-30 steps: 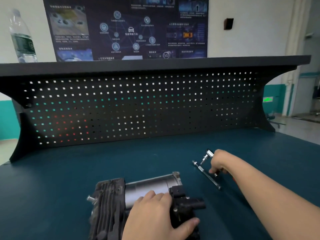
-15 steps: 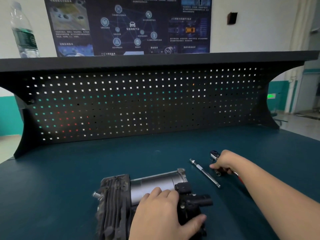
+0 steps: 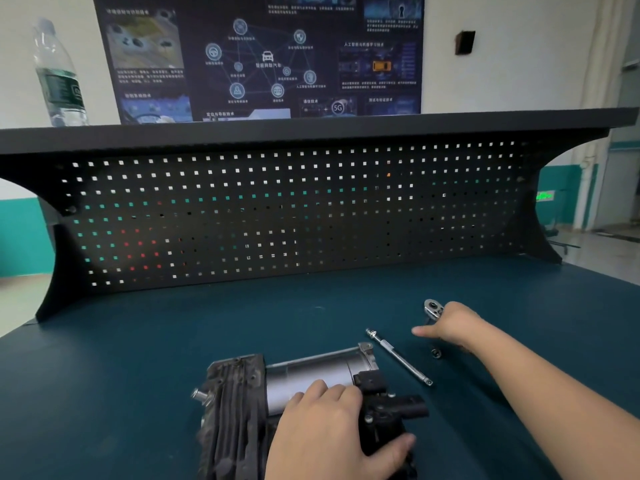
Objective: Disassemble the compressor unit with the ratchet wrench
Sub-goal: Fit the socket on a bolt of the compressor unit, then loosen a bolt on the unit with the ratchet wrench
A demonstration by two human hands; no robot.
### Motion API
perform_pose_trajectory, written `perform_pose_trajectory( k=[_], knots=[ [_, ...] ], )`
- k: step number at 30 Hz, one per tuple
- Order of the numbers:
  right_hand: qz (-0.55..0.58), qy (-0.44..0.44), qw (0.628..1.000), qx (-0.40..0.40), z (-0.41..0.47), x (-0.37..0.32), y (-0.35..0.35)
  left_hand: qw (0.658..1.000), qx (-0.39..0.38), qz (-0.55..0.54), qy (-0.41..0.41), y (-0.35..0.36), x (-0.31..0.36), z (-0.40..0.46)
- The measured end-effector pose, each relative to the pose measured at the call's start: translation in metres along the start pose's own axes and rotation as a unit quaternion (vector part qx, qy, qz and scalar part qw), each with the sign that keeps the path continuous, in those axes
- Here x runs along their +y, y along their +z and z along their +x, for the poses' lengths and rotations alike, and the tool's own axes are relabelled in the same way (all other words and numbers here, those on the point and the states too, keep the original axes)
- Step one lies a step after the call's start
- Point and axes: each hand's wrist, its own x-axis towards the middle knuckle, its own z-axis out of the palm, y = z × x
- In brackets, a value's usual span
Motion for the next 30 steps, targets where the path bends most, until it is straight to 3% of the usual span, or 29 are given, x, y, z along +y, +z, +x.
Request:
perform_pose_trajectory(
  k=[6,14,17,19,22,26,30],
  knots=[
    [-0.07,-0.031,0.996,-0.037,-0.026,-0.018,0.033,1.0,0.014,0.003,0.001,-0.002,0.002,-0.005],
    [-0.039,-0.038,0.998,0.011,-0.03,-0.023,0.04,1.0,0.021,-0.004,-0.002,0.0,0.001,-0.004],
    [0.025,-0.063,0.997,0.036,-0.038,-0.024,0.03,1.0,0.018,-0.012,0.0,-0.001,-0.001,-0.004],
    [0.117,-0.115,0.985,0.052,-0.049,-0.023,0.012,1.0,0.014,-0.024,0.005,-0.003,-0.002,-0.005],
    [0.243,-0.248,0.938,0.0,-0.08,-0.019,-0.025,0.997,0.02,-0.075,-0.003,-0.006,-0.004,-0.007],
    [0.198,-0.404,0.887,-0.107,-0.127,-0.014,-0.058,0.977,0.021,-0.21,-0.028,-0.01,-0.009,-0.01],
    [0.061,-0.477,0.868,-0.124,-0.149,-0.023,-0.054,0.946,-0.015,-0.322,-0.038,-0.015,-0.015,-0.008]
  ],
)
